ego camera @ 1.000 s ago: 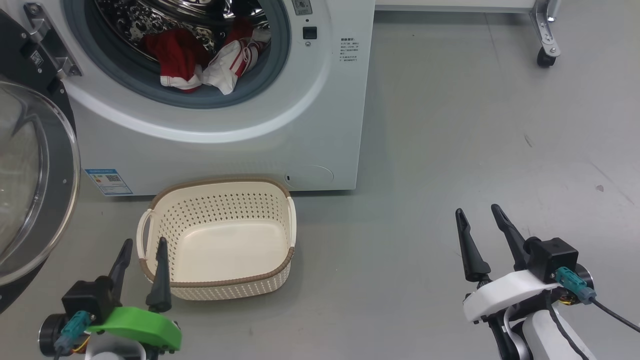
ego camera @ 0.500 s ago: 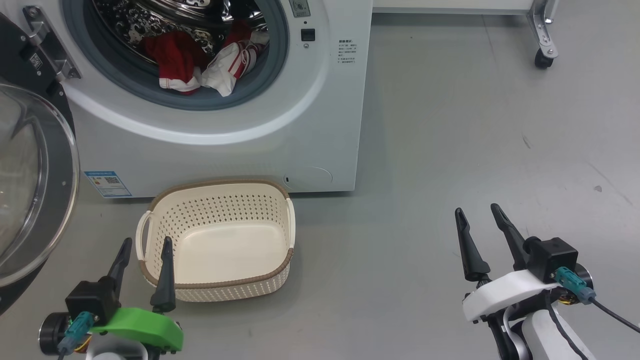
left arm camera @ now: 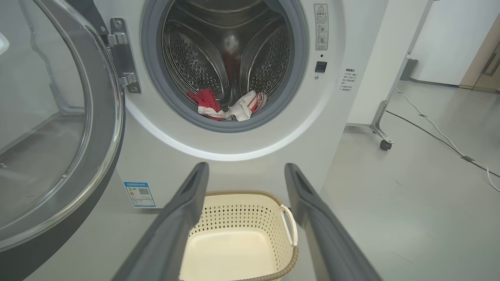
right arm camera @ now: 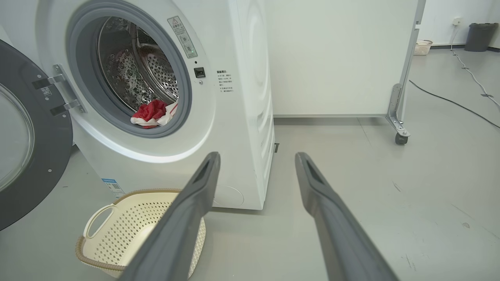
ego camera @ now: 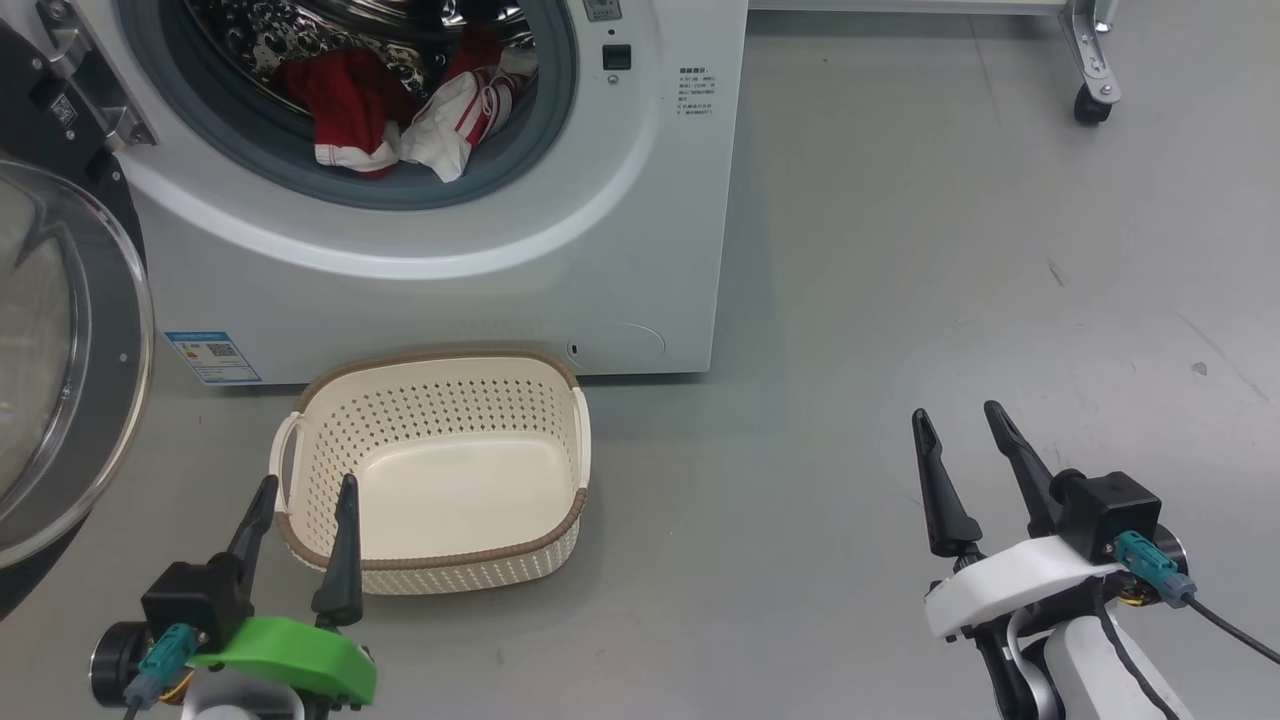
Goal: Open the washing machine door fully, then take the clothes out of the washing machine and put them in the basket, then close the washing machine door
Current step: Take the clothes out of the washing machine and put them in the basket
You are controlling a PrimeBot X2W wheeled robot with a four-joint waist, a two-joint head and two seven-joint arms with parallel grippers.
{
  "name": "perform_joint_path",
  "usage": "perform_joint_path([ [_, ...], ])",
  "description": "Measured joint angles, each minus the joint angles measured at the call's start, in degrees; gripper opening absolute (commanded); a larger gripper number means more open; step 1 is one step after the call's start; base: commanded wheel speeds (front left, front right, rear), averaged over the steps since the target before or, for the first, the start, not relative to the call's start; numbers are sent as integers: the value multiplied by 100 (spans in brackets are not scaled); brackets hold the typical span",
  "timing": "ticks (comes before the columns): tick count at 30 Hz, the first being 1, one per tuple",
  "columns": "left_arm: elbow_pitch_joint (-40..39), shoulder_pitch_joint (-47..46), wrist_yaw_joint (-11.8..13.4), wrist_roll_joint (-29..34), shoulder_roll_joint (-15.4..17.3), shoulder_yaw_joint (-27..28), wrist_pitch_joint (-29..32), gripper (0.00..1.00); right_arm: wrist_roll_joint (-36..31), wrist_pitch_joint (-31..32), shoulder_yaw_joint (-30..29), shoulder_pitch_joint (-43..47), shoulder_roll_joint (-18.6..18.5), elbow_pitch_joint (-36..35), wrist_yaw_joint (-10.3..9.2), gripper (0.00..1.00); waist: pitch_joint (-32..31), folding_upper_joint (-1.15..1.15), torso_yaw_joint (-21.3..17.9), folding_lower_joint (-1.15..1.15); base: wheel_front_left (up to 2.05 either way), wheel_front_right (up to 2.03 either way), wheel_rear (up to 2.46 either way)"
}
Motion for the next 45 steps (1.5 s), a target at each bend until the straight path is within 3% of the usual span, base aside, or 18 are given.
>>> perform_joint_path([
  [45, 7, 0, -210, -91, -13, -142, 0, 100, -101, -1, -59, 1, 74, -23, 80, 100, -6, 0, 40, 0, 2, -3, 1],
])
